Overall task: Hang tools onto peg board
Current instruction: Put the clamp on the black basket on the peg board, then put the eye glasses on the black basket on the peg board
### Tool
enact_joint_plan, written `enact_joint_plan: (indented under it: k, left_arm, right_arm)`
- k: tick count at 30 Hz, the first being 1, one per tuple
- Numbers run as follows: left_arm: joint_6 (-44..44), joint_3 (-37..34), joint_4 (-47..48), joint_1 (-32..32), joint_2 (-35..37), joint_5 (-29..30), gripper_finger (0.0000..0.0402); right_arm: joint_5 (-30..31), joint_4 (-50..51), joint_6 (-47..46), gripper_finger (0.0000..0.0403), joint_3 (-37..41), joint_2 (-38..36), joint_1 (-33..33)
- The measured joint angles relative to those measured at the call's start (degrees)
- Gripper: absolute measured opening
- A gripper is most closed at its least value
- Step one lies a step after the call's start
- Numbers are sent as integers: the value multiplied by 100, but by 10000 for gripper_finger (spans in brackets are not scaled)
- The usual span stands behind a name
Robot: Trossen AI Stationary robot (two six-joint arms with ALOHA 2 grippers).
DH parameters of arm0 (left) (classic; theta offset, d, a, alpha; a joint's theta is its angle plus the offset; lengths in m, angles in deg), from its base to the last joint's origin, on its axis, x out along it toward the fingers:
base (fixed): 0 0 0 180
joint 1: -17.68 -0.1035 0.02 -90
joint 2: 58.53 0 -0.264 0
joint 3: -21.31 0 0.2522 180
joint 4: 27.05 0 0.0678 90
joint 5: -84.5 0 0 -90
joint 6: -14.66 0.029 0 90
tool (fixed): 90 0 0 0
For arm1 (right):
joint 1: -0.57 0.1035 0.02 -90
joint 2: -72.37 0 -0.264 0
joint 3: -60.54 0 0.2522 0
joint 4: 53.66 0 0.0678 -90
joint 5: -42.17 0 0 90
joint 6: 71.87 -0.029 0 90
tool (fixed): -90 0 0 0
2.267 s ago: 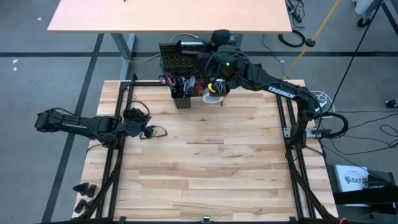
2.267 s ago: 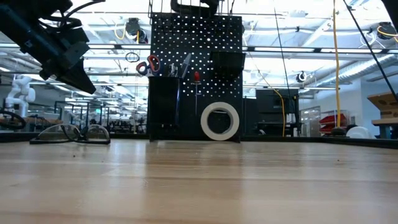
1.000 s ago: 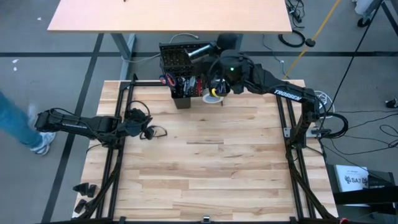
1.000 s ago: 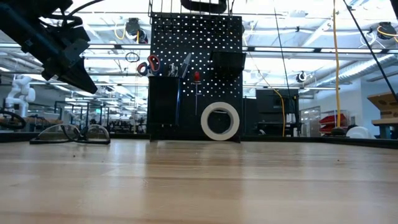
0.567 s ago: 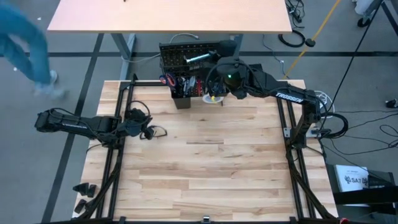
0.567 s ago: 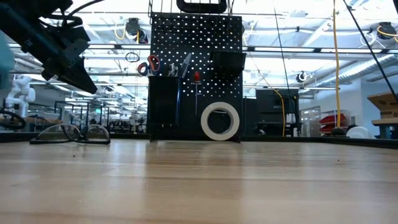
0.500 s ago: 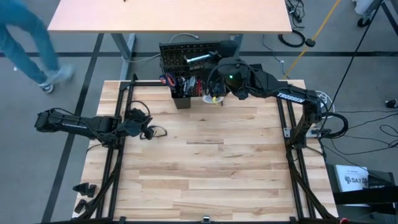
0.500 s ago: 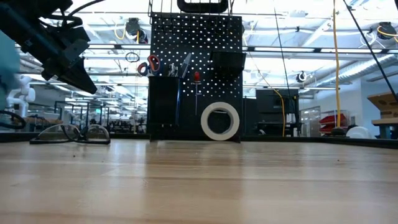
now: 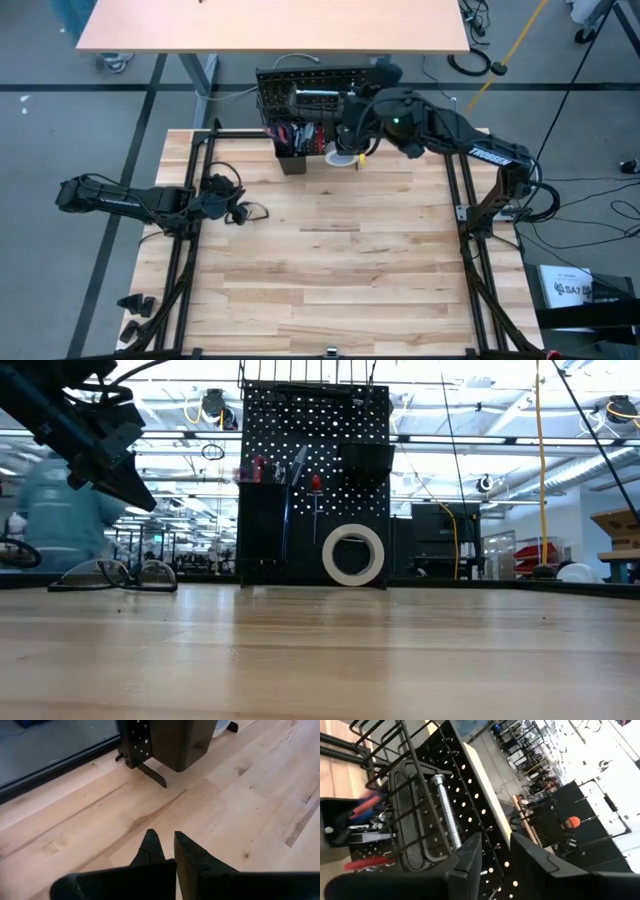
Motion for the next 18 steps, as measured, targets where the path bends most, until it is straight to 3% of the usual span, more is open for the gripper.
enact_joint_plan:
  k: [3, 6, 9, 18]
  left_arm:
    - [-2, 0, 21, 0, 0, -7, 0]
    - [1, 0, 24, 0, 0, -103, 0]
    - [91, 0, 26, 0, 0, -392, 0]
    - [332, 0, 37, 0, -33, -1364, 0]
  right_arm:
    - [-202, 190, -235, 93, 0, -12, 16]
    - [-840, 627, -784, 93, 0, -16, 82]
    - [-1625, 1152, -1359, 93, 0, -23, 223]
    - [-3204, 2067, -2371, 93, 0, -5, 878]
